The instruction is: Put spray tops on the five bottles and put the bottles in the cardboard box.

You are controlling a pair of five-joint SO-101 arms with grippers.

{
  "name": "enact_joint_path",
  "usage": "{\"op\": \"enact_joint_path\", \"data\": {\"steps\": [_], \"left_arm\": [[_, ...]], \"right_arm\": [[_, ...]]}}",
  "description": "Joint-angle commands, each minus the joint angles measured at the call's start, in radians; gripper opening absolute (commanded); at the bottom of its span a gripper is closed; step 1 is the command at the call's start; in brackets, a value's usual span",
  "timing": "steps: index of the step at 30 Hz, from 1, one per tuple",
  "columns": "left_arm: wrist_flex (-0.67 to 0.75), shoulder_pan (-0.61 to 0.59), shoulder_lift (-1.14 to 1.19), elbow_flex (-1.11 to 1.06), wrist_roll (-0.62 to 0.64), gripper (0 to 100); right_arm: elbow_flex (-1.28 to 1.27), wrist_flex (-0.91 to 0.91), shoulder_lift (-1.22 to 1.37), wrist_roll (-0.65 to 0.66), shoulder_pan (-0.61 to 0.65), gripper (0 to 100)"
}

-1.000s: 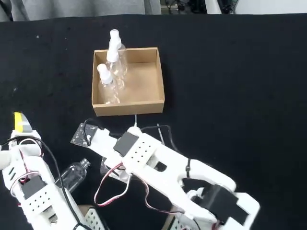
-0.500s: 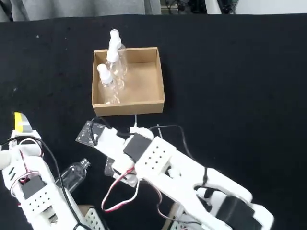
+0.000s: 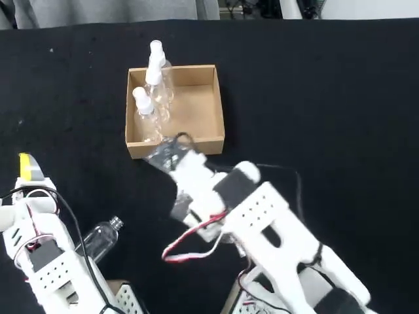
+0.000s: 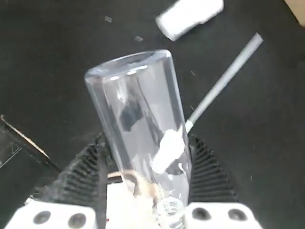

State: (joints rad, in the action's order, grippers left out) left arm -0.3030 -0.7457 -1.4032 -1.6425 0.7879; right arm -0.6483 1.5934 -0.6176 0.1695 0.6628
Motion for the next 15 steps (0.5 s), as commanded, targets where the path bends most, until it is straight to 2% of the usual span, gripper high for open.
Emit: {"op": "enact_joint_path", "data": {"steps": [1, 7, 15], "left_arm": [[0.002, -0.005, -0.015, 0.065, 0.003, 25], [0.002, -0.005, -0.015, 0.064, 0.003, 25], [0.002, -0.005, -0.015, 0.064, 0.003, 25]], "right_arm": [[0.059, 0.026, -0.062, -0.006, -0.126, 8.5], [0.058, 0.040, -0.088, -0.005, -0.296, 8.6], [0.056, 0.046, -0.088, -0.014, -0.454, 8.6]]}}
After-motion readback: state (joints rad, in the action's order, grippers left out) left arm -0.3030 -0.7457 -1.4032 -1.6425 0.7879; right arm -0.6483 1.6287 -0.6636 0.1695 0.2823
